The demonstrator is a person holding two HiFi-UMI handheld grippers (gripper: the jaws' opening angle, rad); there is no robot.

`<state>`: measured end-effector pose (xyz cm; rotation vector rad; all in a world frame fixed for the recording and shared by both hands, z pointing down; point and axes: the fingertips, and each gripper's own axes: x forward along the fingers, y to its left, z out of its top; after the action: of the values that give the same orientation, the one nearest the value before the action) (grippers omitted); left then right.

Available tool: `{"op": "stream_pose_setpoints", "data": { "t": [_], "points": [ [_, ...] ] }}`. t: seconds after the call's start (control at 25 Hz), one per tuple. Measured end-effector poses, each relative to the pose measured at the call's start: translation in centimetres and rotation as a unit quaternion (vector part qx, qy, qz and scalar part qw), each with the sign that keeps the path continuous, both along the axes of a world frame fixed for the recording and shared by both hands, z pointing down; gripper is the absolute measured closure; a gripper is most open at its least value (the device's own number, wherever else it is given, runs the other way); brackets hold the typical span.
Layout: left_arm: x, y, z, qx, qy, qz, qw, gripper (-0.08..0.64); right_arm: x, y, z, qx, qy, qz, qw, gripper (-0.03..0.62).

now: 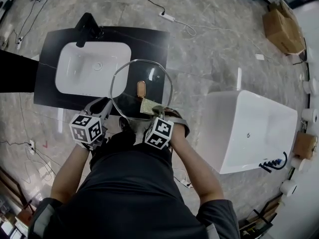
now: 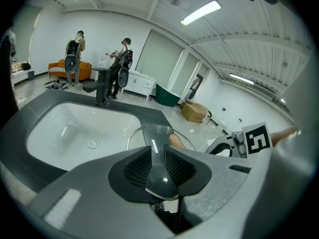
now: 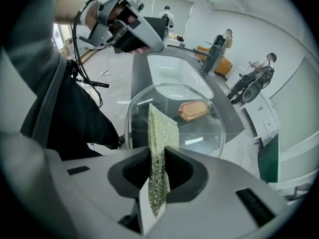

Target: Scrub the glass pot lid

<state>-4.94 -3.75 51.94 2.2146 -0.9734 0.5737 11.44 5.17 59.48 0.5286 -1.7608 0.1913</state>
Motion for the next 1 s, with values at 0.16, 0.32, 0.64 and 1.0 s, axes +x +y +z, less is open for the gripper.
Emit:
{"op": "stream_pose_setpoints", "data": {
  "t": [0.16,0.32,0.64,1.0],
  "points": [
    [0.4,0.2,-0.7,0.008,-0.007,-0.013,0.9999,0.482,1.1,-0.6,-2.8,0.028,-0.032,0.007,0.999,0.531],
    [0.3,0.2,-1.3,0.015,-0.011,-0.034,0.9993,0.482,2.5,-0.9,-5.0,0.034,-0.068,0.032,0.997,0.530],
    [0.7,0.4,-4.2,0.042,-0.015,-0.069,0.9966,0.482,5.2,-2.9,-9.6,0.076,-0.135,0.097,0.983,0.531],
    [0.9,-1.0,-10.1,0.092,0.002,-0.106,0.9901,0.482,7.6,-6.5,-15.2,0.118,-0.354,0.230,0.899,0.531]
  ]
}}
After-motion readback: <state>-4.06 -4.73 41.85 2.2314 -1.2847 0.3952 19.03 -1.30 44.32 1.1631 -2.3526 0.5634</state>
